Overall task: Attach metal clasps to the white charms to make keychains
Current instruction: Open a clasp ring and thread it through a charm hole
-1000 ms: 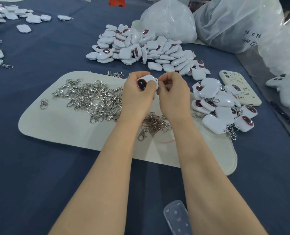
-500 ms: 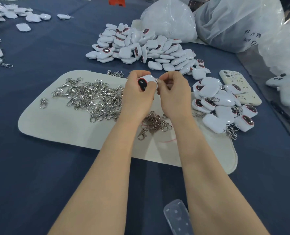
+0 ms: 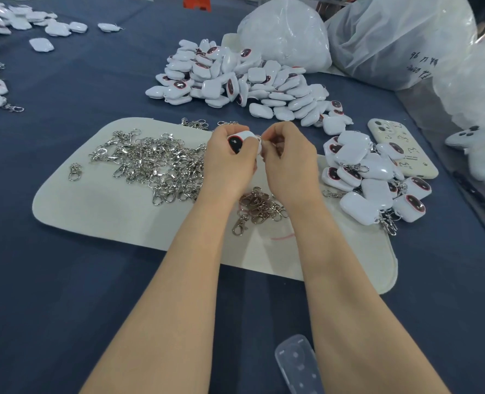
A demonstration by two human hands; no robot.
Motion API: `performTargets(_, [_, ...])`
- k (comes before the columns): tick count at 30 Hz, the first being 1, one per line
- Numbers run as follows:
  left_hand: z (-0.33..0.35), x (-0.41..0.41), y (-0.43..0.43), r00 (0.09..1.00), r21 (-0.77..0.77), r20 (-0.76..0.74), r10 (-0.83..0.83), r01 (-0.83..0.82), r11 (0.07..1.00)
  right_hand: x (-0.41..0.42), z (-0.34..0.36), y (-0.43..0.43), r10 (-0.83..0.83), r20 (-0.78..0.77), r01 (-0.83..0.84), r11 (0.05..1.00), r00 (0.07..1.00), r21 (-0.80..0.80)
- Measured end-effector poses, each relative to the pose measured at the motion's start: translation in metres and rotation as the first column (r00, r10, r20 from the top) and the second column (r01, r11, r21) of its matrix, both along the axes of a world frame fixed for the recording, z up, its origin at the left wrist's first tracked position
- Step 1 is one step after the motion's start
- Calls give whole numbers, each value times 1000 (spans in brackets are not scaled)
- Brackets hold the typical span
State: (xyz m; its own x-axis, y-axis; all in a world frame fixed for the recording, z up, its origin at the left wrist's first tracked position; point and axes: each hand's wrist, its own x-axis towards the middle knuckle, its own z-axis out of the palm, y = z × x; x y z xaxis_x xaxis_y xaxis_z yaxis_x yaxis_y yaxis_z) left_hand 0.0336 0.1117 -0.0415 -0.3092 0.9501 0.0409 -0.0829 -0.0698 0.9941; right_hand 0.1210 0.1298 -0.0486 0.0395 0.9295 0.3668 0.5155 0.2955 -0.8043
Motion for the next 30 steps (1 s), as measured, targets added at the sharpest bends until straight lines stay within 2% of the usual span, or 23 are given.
performTargets(6, [2, -1, -1, 997, -29, 77, -20, 23, 999, 1, 0, -1, 12, 98, -17, 998, 995, 54])
performTargets(9, [3, 1, 2, 969, -41, 246, -26, 38, 998, -3, 1, -4, 47, 9, -47, 997, 999, 60])
performTargets(12, [4, -1, 4, 883, -53, 464, -69, 106, 993, -5, 3, -5, 45, -172, -47, 999, 984, -11])
performTargets(16, [5, -6, 5, 673, -40, 727, -133, 235, 971, -6, 5, -3, 17, -325, -34, 998, 946, -46])
performTargets(18, [5, -7, 4, 596, -37, 790, -147, 285, 958, -8, 5, -4, 16, -341, -21, 1000, 940, -12])
performTargets(21, [5, -9, 5, 542, -34, 823, -170, 345, 938, -8, 6, -5, -20, -258, 39, 997, 966, 70])
performTargets(23, [6, -9, 5, 571, -47, 806, -158, 328, 944, -6, 6, -5, -36, -149, 54, 991, 988, 120])
performTargets(25, [6, -8, 5, 685, -78, 720, -110, 238, 968, -5, 6, -4, -31, -41, 37, 990, 999, 140])
performTargets(28, [4, -9, 6, 909, -76, 414, -42, 80, 994, -3, 6, -4, -5, 45, -1, 993, 999, 119])
performTargets(30, [3, -10, 6, 972, -57, 233, -22, 36, 998, -1, 7, -2, 14, 75, -21, 995, 997, 92])
